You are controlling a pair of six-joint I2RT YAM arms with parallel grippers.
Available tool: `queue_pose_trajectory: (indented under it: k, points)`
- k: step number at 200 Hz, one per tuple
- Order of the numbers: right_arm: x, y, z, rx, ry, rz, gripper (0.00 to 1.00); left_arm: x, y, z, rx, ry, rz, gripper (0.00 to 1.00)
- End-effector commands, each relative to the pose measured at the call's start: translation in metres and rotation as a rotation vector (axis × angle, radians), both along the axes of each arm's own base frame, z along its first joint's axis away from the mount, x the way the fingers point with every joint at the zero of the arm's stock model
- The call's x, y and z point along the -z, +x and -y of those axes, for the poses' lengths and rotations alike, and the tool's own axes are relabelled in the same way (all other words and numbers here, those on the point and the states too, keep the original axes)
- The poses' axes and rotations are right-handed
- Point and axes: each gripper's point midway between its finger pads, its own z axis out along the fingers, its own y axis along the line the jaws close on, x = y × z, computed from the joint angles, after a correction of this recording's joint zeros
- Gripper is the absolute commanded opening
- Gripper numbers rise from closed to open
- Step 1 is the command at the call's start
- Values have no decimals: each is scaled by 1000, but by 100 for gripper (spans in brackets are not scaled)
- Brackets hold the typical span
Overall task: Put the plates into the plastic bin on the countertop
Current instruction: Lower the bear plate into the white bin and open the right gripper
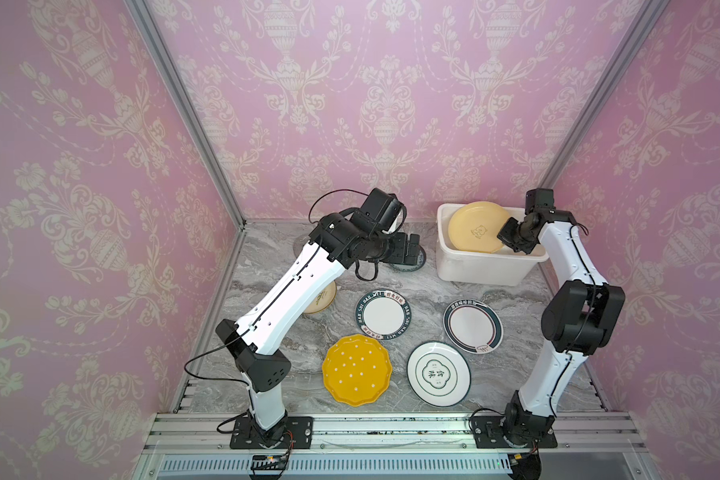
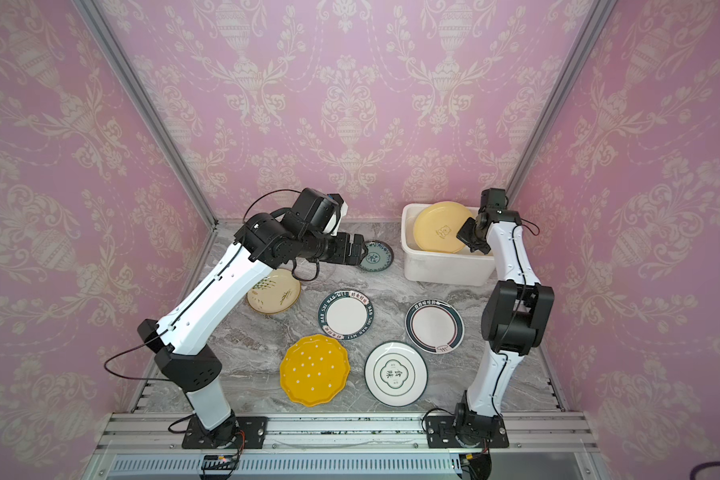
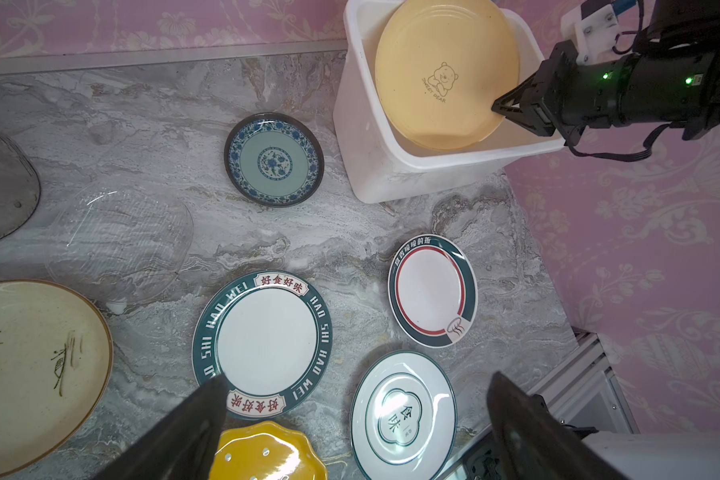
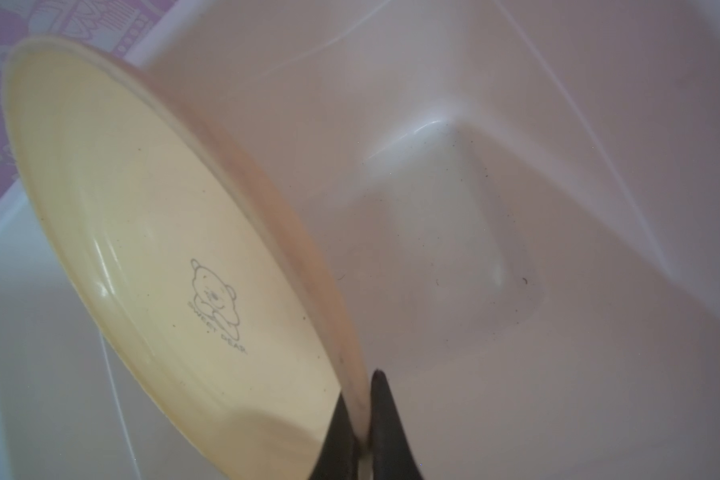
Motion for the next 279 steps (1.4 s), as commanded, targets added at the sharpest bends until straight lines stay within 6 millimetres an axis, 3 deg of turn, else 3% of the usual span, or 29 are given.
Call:
queue_pose_trajectory:
  k: [1,60,144,210,239,279]
  points:
    - [0,11,-6,-60,-60,10,0,5,-5,2,15,20,-29,99]
    - [15,7,-27,-180,-145,-45,0,22,-4,5,29,53,-69,99]
    - [34,-35,-34,-235,-148,-125,0,20,-5,3,24,57,-62,99]
    - [33,-60,-51,-297,-144,-139,0,22,-12,-8,-10,27,-46,99]
    - [42,-61,-64,-352,-131,-159,0,25,-17,-14,-22,25,-45,99]
    - [56,-52,-67,-394,-137,-201,0,30,-19,-21,-28,47,-49,99]
